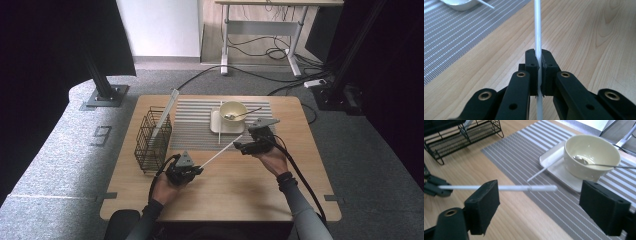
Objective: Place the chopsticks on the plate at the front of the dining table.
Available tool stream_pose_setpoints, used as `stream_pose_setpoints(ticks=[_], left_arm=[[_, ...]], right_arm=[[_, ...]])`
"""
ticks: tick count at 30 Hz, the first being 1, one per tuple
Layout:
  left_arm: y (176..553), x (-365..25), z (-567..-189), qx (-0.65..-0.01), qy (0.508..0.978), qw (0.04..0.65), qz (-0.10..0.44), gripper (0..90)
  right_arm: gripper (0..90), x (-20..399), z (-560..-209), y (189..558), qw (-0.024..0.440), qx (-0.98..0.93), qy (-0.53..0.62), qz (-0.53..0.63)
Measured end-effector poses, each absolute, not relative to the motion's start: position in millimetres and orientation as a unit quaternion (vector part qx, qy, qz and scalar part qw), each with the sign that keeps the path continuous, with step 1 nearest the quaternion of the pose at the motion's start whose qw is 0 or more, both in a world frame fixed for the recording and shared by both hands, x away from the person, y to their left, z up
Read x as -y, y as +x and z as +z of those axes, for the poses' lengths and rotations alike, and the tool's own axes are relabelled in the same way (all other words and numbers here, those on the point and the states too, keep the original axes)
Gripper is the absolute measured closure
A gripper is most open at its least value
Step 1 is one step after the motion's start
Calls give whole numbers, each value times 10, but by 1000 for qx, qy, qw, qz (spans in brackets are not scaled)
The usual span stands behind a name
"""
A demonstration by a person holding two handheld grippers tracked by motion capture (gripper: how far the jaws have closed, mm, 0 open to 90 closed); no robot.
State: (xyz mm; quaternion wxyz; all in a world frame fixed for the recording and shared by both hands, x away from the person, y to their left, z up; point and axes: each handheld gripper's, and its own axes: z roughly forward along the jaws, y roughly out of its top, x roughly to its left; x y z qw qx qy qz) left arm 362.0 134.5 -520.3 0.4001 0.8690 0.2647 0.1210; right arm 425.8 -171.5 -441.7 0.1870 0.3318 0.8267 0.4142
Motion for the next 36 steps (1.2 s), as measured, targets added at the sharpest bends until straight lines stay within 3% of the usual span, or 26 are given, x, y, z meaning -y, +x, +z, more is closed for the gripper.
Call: stream_pose_setpoints(ticks=[10, 24, 36], left_arm=[[3642, -1347, -5202, -283, 869, 387, 122, 852], [3678, -1315, -5185, -307, 868, 369, 125, 853], [3764, -1326, -5173, -341, 861, 356, 126, 853]], right_arm=[[0, 2082, -4595, 4086, 187, -825, 348, 404], [0, 2586, -4961, 3869, 198, -805, 388, 403], [0, 2693, -5334, 3783, 198, -810, 408, 372]])
